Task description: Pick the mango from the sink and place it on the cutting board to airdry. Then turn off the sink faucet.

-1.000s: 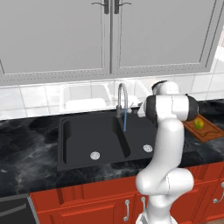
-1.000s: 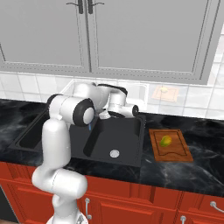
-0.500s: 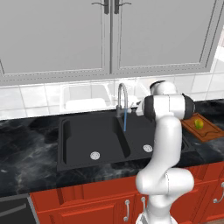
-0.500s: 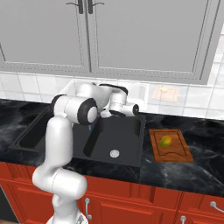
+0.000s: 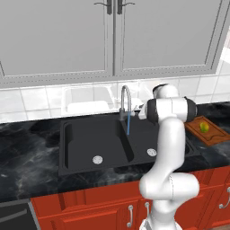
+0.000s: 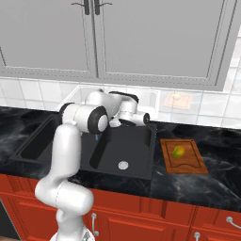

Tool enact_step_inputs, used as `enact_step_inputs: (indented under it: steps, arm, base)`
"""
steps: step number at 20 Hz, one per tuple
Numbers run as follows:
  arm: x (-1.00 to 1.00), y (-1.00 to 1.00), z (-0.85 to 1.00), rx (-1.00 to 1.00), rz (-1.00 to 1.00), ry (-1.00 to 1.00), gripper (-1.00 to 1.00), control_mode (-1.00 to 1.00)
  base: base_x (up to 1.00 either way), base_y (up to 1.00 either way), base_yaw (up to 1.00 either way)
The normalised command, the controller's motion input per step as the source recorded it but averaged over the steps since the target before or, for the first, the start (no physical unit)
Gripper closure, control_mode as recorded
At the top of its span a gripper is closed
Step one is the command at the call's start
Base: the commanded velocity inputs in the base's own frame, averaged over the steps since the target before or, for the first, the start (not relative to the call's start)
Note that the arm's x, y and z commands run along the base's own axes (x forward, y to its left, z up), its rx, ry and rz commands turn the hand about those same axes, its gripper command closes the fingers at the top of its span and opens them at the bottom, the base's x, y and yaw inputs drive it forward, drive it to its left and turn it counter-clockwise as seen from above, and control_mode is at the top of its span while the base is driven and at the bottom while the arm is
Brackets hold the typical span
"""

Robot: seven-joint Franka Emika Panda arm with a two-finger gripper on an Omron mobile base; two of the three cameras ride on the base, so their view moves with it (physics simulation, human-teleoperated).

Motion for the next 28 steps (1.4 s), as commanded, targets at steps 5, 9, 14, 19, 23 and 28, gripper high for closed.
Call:
enact_step_inputs:
  steps: [5, 9, 14, 19, 23, 28]
  arm:
    - [0.16, 0.0, -0.16, 0.0, 0.0, 0.0, -1.0, -1.0]
    - [0.2, 0.0, -0.12, 0.0, 0.0, 0.0, -1.0, -1.0]
    - [0.19, 0.0, -0.14, 0.0, 0.0, 0.0, -1.0, -1.0]
    - [0.22, 0.0, -0.12, 0.0, 0.0, 0.0, -1.0, -1.0]
    - [0.27, 0.0, -0.05, 0.0, 0.0, 0.0, -1.0, -1.0]
    - [0.24, 0.0, -0.01, 0.0, 0.0, 0.0, -1.0, -1.0]
  base:
    - [0.0, 0.0, 0.0]
    - [0.0, 0.0, 0.0]
    - [0.0, 0.0, 0.0]
    - [0.0, 0.0, 0.0]
    - [0.0, 0.0, 0.0]
    - [0.0, 0.0, 0.0]
